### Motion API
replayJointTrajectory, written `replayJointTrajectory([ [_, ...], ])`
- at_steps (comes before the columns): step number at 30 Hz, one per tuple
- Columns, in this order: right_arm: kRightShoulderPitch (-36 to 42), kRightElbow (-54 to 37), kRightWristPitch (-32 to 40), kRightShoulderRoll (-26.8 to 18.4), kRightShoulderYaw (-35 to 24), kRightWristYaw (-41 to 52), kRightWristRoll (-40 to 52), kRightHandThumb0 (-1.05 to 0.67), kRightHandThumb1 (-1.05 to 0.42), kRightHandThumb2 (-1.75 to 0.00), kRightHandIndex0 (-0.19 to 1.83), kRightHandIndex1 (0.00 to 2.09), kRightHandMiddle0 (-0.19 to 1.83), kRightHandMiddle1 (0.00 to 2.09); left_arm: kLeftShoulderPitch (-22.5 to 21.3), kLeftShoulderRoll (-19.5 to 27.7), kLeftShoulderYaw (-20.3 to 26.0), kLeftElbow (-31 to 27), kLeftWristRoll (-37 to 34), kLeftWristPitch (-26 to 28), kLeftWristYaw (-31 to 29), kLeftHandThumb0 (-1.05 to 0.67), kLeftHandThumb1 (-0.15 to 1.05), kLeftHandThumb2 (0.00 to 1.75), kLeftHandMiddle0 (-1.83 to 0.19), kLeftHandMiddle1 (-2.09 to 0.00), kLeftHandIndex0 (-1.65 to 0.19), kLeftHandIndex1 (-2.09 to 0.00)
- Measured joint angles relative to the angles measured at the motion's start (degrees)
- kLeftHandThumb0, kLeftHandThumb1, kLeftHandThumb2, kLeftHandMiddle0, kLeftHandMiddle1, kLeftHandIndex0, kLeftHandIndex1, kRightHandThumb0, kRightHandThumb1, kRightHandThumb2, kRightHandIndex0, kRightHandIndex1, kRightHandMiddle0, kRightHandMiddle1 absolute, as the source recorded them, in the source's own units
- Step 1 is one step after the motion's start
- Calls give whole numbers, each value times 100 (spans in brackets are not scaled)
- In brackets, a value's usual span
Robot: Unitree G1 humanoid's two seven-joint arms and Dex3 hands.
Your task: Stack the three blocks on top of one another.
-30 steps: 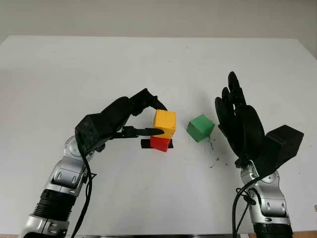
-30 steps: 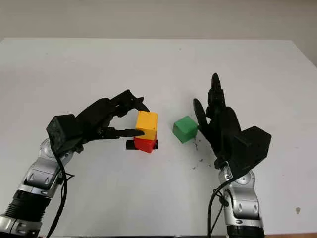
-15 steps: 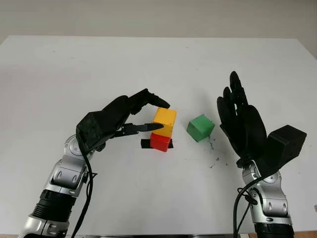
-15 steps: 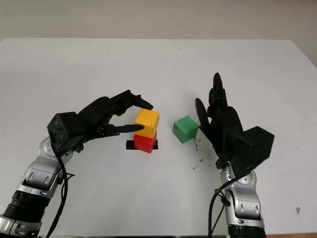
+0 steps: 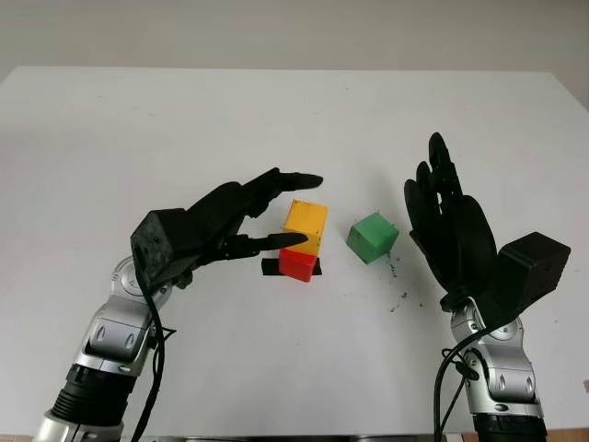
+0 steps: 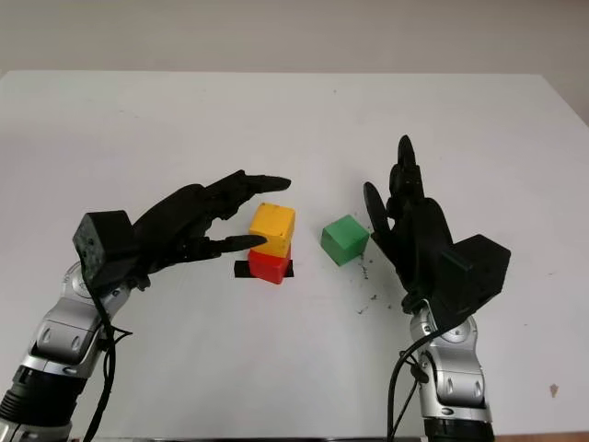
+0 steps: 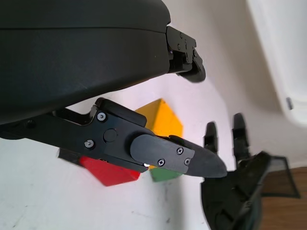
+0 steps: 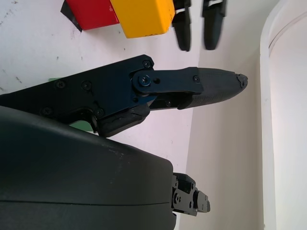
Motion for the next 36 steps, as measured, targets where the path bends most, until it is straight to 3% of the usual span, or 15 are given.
replayJointTrajectory([
  [9,-652,201,-166,-904,-174,499,-185,-81,-100,-6,-14,6,-9,7,314,-493,657,-267,-70,-159,1316,-80,105,49,19,-1,19,-1],
  [14,-1077,534,-256,-1587,-197,1030,-351,-78,-93,-3,-13,6,-1,10,433,-348,770,-258,680,-410,1920,-78,105,62,19,-1,19,-1],
  [18,-1483,767,-337,-2246,-139,1561,-602,-77,-87,-3,-8,8,7,14,691,-206,779,-338,1384,-273,2341,-79,105,60,19,-4,18,-3],
  [26,-2714,1451,-1266,-3535,494,2631,-1604,-80,-80,-4,8,12,27,15,1124,-371,807,-672,1419,47,2539,-79,105,61,18,-5,18,-4],
  [30,-3216,1704,-1514,-3879,892,3091,-2028,-73,-74,-4,14,10,35,12,1223,-423,880,-735,1139,135,2461,-77,105,60,18,-4,18,-4],
  [36,-3656,1775,-2232,-4205,1395,3306,-2836,-74,-75,-5,14,8,39,10,1232,-455,962,-761,952,269,2461,-76,105,59,19,-4,18,-4],
])
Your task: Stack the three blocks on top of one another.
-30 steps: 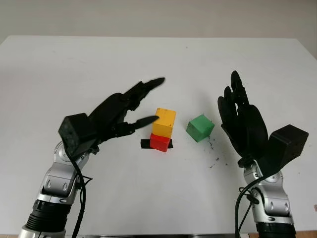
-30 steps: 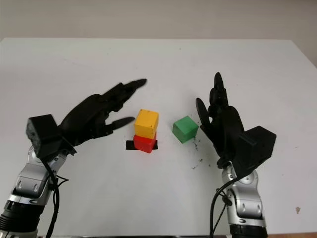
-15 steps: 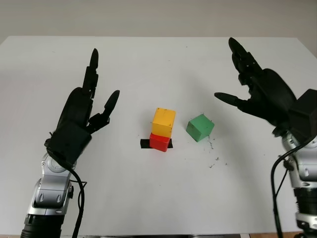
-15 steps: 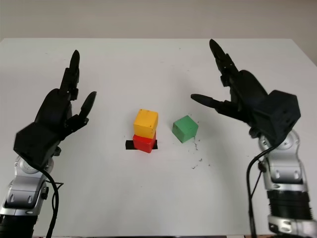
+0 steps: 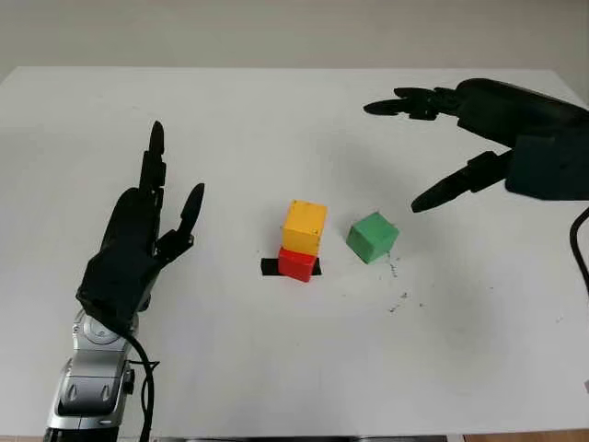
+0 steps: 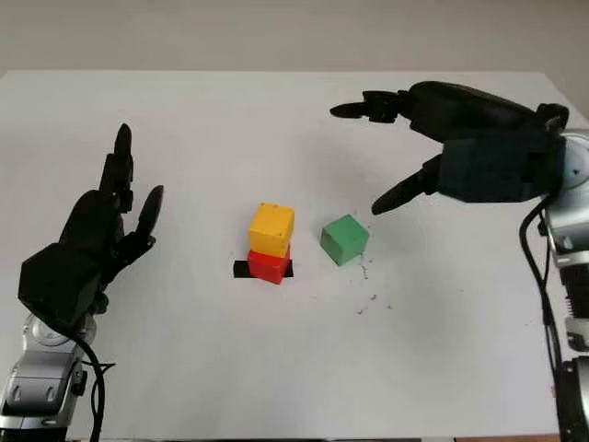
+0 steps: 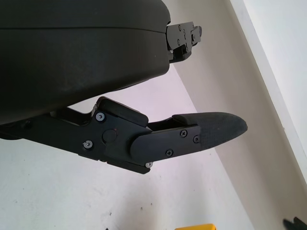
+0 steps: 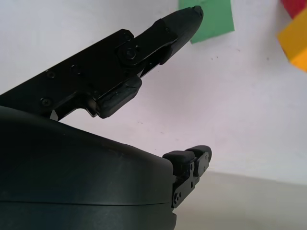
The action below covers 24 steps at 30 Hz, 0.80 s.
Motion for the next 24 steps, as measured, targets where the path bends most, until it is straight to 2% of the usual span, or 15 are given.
replayJointTrajectory([
  [8,16,-133,-775,-60,279,-136,-496,-67,-74,-5,15,6,42,8,0,0,-11,0,43,6,2,-75,105,62,19,-4,19,-5],
  [24,609,167,-1325,145,595,-910,-834,-61,-79,-6,9,4,41,5,-1,-27,-69,67,172,-20,30,-77,105,60,17,-6,17,-6],
])
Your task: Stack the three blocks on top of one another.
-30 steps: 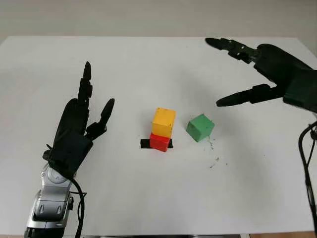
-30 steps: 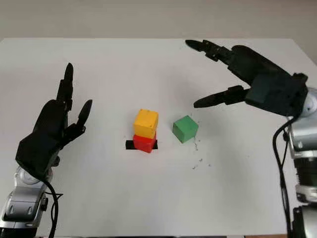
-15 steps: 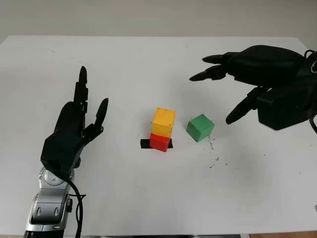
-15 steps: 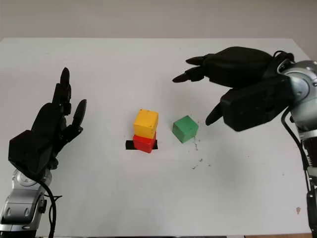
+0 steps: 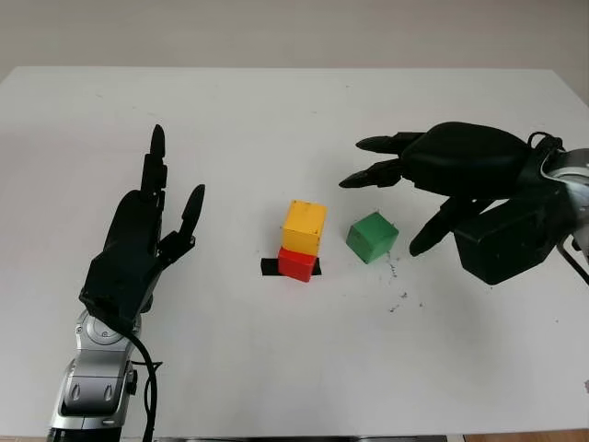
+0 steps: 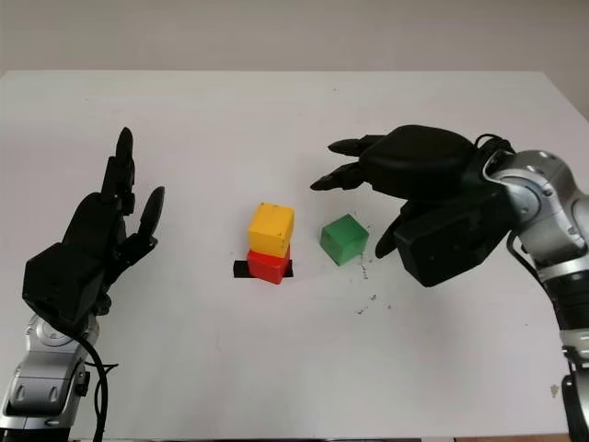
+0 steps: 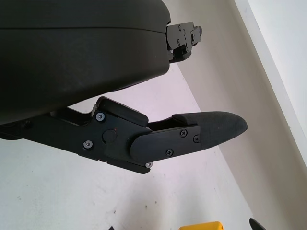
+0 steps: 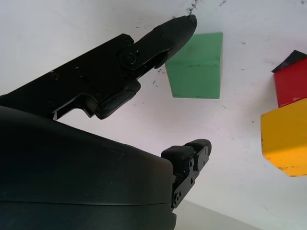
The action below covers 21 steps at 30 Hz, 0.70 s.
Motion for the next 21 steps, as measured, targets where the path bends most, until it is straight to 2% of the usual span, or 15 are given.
replayJointTrajectory([
  [11,147,757,-500,200,197,-772,-299,-60,-85,-7,6,4,43,6,1,-46,-19,3,-9,27,-21,-78,105,58,18,-5,17,-6],
  [21,132,1232,-610,257,398,-1201,-767,-56,-87,-6,8,6,47,8,4,-55,-46,3,5,13,-21,-78,105,59,17,-6,16,-6],
])
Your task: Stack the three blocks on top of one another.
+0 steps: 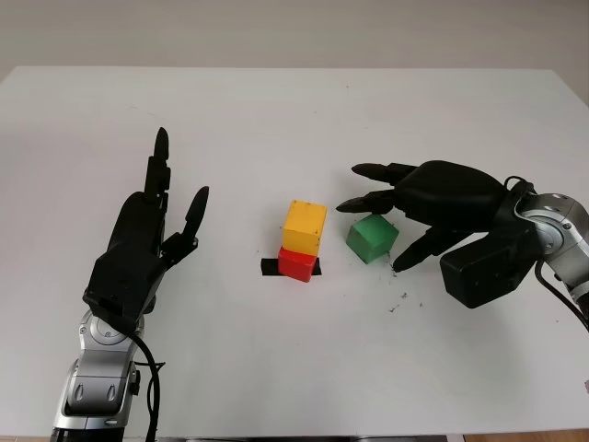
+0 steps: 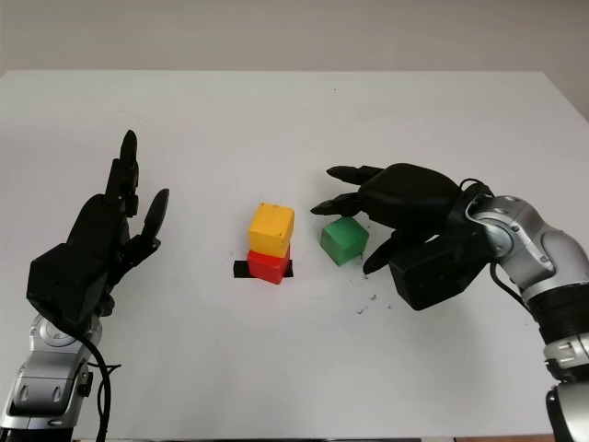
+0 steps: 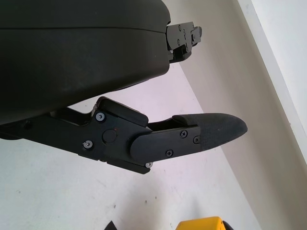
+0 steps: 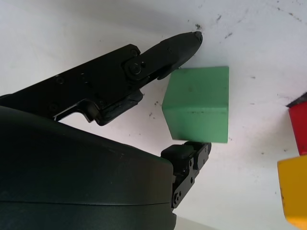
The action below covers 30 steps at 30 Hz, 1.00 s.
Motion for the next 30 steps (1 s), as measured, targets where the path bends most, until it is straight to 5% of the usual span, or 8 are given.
replayJointTrajectory([
  [10,-135,340,-270,23,98,-545,-286,-47,-91,-6,18,8,68,25,23,2,-11,2,38,-45,-16,-80,105,58,16,-6,15,-6],
  [13,-204,536,-497,31,100,-799,-293,-39,-94,-5,26,7,52,95,24,2,-12,34,38,-54,-16,-80,105,58,16,-6,15,-6],
  [15,-215,603,-566,35,100,-875,-267,-36,-95,-6,29,7,48,117,25,2,-13,47,39,-54,-16,-81,105,58,15,-6,15,-6],
  [30,-251,814,-749,69,89,-934,123,-39,-94,-5,36,7,47,128,23,4,-59,333,194,-318,12,-79,105,58,14,-6,15,-6],
])
